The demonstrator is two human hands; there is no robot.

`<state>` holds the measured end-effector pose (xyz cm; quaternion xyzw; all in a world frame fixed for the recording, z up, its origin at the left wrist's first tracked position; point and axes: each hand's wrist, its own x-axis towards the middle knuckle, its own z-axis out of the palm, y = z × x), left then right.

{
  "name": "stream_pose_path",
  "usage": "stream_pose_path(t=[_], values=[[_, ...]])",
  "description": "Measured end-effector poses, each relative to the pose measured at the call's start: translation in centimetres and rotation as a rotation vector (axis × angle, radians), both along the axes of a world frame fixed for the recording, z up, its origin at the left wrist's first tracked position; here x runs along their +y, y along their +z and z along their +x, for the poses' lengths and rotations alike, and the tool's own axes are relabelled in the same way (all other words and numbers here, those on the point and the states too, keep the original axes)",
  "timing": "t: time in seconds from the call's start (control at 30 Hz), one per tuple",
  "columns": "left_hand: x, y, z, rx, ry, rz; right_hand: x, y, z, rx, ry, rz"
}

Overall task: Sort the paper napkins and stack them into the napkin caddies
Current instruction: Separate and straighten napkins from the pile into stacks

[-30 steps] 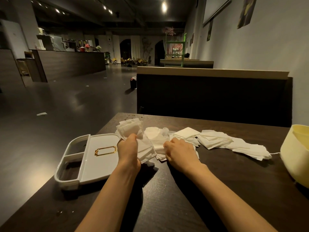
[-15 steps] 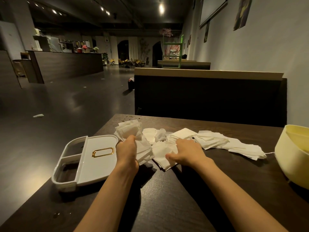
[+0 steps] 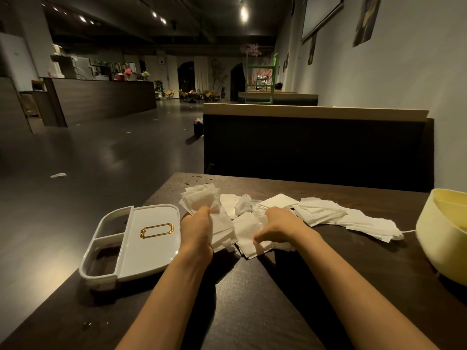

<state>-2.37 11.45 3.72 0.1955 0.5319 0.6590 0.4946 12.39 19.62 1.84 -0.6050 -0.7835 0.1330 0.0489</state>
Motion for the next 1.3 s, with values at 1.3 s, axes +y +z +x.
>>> stream_pose_path(t=[1.3], values=[[1.1, -2.8, 1.0, -0.112, -0.467, 0.072, -1.7, 1.8, 3.2, 0.992, 0.083, -0.380]])
